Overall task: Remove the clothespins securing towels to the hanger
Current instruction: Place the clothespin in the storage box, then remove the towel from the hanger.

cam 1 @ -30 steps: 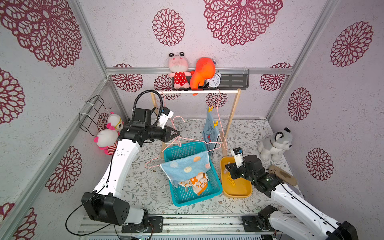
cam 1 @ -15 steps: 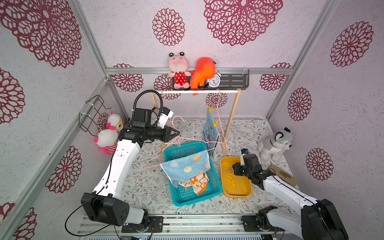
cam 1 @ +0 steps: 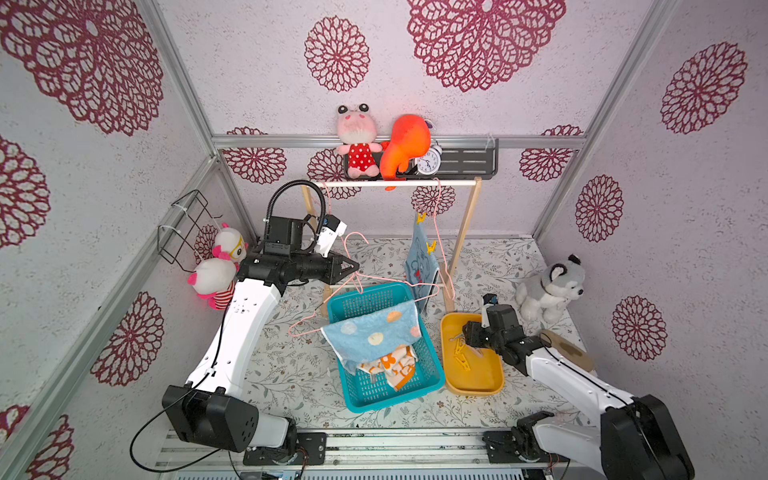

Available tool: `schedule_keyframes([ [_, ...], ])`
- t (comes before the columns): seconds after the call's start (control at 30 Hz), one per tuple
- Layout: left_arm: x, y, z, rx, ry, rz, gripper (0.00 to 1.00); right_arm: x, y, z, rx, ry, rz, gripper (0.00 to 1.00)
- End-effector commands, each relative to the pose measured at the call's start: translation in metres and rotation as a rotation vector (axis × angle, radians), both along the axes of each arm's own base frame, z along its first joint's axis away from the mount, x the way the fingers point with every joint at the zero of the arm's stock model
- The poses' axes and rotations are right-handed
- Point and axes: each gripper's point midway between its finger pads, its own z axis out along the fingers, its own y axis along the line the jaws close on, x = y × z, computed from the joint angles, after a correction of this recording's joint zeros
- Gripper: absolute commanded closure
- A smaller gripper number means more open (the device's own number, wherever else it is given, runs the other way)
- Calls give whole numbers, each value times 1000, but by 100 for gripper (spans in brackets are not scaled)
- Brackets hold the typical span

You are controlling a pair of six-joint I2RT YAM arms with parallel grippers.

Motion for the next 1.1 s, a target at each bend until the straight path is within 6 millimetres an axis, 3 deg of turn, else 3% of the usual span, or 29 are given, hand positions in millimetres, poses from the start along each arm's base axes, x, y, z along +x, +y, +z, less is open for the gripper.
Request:
schedule_keyframes([
  [0.0, -3, -3, 7, -10, -35, -16, 100, 5, 11, 61, 28, -180, 86, 44],
  [0.23, -4, -4, 8, -15, -36, -25, 100, -14, 26, 132, 108, -404, 217, 46],
  [0.37, -5, -5, 12, -21, -40, -27, 100, -34, 52, 162, 175, -471, 383, 48],
  [0.57, -6, -4, 12, -15, -47, -21, 100, -59, 104, 157, 271, -477, 577, 52],
  [0.7, -6, -4, 12, -19, -43, -24, 100, -67, 126, 154, 312, -480, 623, 54],
  [1.07, -9, -6, 14, -19, -51, -30, 100, -43, 151, 137, 327, -456, 595, 63],
])
